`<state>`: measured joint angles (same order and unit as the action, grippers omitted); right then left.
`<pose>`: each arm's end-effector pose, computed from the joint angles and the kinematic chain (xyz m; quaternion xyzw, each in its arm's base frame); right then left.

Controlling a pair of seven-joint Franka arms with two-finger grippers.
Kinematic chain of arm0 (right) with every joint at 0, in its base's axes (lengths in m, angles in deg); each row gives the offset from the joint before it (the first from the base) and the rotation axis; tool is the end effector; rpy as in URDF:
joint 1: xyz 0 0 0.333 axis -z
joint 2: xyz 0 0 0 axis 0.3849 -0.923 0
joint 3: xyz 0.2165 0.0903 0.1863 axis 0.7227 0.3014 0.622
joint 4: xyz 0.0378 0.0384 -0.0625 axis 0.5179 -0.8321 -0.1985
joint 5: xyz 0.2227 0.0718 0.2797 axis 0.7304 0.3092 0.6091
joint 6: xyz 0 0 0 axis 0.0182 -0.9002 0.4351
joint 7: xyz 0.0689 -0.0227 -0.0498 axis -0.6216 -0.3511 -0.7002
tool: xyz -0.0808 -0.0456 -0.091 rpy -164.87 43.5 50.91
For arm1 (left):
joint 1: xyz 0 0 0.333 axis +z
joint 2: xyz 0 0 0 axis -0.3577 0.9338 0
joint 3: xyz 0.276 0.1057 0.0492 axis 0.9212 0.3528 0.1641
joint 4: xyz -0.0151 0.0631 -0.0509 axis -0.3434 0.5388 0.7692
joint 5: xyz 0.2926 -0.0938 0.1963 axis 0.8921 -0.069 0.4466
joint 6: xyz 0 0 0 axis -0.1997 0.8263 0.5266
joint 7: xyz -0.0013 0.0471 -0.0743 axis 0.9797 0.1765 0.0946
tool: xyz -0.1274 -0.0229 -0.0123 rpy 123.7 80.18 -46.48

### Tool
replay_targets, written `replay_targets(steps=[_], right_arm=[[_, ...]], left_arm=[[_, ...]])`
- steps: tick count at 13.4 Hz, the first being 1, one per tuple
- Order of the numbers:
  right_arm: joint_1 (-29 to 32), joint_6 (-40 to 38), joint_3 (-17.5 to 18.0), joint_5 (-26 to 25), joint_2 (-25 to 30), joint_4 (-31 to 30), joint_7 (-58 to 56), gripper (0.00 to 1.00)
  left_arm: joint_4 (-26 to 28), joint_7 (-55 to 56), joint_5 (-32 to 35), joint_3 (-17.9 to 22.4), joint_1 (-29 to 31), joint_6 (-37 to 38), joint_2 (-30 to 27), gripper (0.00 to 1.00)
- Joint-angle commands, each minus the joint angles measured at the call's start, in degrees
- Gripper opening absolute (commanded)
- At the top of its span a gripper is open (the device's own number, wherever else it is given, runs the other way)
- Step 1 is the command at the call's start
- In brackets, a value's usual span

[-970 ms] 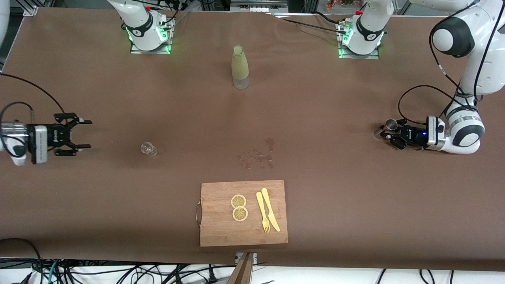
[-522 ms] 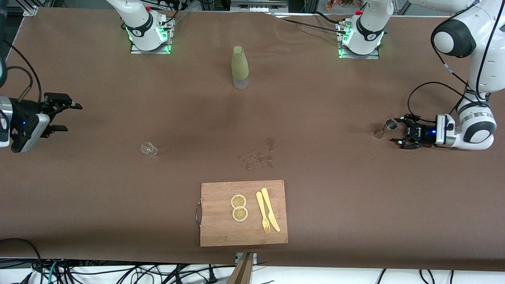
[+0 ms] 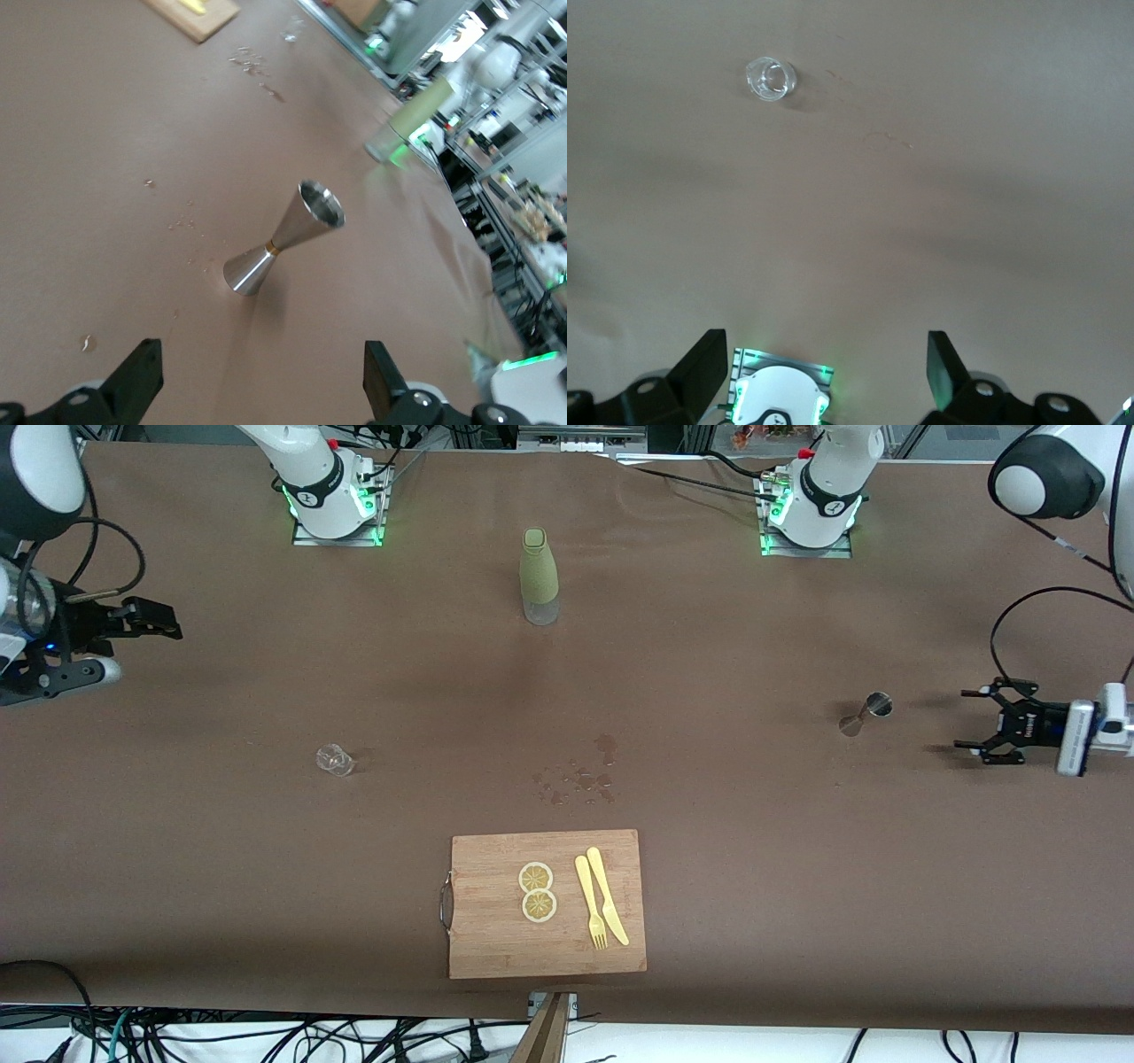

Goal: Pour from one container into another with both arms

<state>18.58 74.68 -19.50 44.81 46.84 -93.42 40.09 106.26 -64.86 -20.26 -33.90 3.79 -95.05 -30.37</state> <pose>0.5194 -0.0129 0.5014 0.9844 0.1044 -0.1408 0.0128 0.5153 0.2820 0.1952 0.7631 -0.4031 0.1124 0.4925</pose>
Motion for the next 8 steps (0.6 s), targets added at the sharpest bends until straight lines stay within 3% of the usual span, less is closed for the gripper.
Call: replay_targets(steps=[1,5,8], right_arm=[[0.62,1.82,-0.72,-1.26,4.60,-4.39,3.88,1.00],[1.77,13.07,-2.92,2.60,6.01,-6.15,7.30,1.00],[1.51,10.71,-1.69,2.26,5.05,-4.93,11.25,1.00]], left_arm=[[-1.82,17.82,3.85,0.24,-2.85,-0.03,-3.68,1.00],[-2.09,44.72,8.50,0.06,-9.52,-3.36,-11.40,1.00],[-2.18,61.09,12.80,-0.46,-15.41,-5.82,-17.03,1.00]])
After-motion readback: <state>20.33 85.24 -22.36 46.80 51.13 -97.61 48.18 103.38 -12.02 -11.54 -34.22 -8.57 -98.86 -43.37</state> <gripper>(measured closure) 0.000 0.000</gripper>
